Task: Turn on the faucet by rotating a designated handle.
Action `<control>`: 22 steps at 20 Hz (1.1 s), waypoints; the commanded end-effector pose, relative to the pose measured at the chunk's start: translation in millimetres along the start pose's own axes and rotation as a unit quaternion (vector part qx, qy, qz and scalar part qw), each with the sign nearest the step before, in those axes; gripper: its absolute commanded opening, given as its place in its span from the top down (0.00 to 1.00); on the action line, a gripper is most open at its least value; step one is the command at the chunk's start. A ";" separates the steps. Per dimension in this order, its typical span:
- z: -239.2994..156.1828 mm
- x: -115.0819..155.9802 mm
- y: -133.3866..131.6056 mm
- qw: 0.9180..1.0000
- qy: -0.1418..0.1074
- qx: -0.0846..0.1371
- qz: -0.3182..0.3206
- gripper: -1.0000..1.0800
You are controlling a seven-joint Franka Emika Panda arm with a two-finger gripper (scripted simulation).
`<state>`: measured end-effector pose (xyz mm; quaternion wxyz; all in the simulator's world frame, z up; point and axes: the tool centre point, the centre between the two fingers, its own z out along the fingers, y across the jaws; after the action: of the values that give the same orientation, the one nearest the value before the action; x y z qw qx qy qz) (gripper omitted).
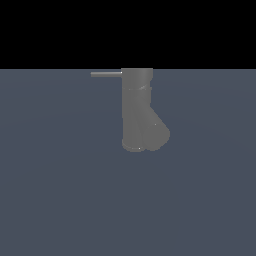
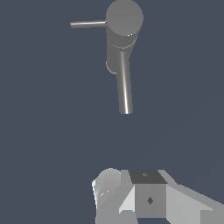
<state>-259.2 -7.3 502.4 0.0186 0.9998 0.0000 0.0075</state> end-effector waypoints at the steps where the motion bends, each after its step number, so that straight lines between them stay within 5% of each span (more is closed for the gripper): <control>1: 0.0 0.0 0.0 1.000 0.000 0.000 0.000 1.00; 10: -3.6 0.8 -3.2 1.000 0.009 0.022 -0.001 1.00; 22: -1.9 13.9 -5.1 0.999 0.007 0.021 0.026 1.00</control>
<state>-248.7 -2.6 504.9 -0.0025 0.9997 -0.0186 0.0156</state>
